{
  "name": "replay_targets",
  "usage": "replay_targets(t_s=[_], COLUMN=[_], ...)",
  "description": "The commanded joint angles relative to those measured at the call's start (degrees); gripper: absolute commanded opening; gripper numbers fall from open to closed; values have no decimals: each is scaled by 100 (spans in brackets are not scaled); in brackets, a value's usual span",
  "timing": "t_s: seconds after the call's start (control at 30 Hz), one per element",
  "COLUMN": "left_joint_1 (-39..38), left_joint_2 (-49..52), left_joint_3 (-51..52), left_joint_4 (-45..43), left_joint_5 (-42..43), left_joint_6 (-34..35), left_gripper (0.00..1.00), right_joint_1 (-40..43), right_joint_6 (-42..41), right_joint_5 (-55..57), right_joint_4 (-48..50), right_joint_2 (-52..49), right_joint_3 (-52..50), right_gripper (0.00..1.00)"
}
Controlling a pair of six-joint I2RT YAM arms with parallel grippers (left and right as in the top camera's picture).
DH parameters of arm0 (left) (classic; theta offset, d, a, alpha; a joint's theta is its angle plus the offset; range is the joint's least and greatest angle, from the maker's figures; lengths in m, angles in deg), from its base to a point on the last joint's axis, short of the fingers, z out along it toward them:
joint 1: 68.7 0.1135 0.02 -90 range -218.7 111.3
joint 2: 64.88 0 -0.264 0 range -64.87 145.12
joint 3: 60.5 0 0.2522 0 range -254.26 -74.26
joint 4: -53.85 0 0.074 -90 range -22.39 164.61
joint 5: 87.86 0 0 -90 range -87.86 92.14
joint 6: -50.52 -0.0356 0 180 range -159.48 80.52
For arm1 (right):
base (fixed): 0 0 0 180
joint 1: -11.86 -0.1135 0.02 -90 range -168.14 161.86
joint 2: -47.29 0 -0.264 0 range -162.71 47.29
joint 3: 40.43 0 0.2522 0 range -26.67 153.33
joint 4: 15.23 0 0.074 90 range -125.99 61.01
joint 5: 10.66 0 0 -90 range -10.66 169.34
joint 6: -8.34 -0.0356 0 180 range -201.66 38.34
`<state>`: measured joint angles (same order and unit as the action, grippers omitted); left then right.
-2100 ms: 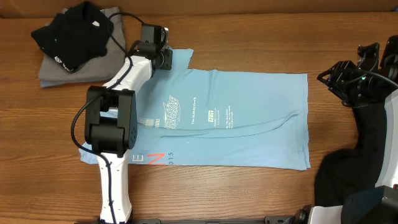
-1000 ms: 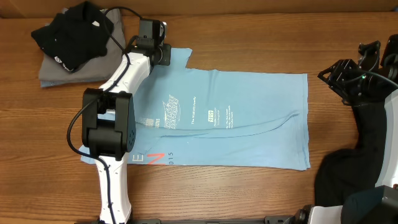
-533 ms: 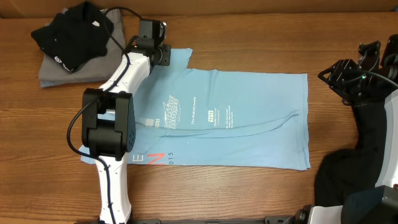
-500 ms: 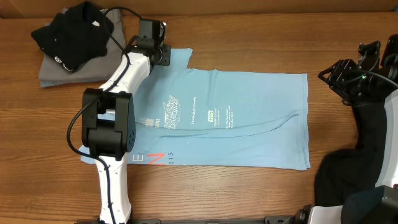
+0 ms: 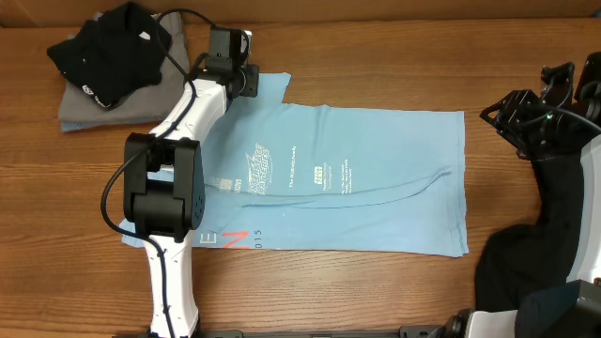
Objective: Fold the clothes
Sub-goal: 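Grasp the upper left sleeve seam with the left gripper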
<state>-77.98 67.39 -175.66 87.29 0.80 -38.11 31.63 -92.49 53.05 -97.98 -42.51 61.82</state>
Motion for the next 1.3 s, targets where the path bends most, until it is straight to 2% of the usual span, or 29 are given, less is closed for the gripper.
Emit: replay_targets(t_s=[0.0, 0.27, 0.43, 0.53, 0.67, 0.73, 0.9, 1.27], left_joint_1=[20, 22, 22, 22, 26, 26, 26, 76], left_joint_2=[144, 186, 286, 308, 354, 361, 372, 369], left_joint_3=[-133, -111, -111, -111, -111, -111, -111, -555], left_joint_4=[4, 2, 44, -35, -66, -68, -66, 262], left_joint_5=[142, 140, 138, 136, 136, 136, 136, 111], left_joint_6=[-7, -9, -7, -7, 11, 11, 13, 7], left_gripper=[41, 36, 36, 41, 40, 35, 9, 4], right_joint_1=[-22, -22, -22, -22, -22, -22, -22, -22], right_joint_6=[44, 42, 44, 44, 42, 42, 42, 44], right_joint_5=[33, 31, 31, 31, 31, 31, 31, 31], right_joint_4=[26, 35, 7, 7, 2, -7, -13, -114], right_joint_2=[42, 42, 42, 42, 42, 42, 42, 42], right_joint_3=[-37, -37, -37, -37, -37, -37, -37, -37], right_gripper=[50, 50, 50, 50, 50, 50, 50, 50])
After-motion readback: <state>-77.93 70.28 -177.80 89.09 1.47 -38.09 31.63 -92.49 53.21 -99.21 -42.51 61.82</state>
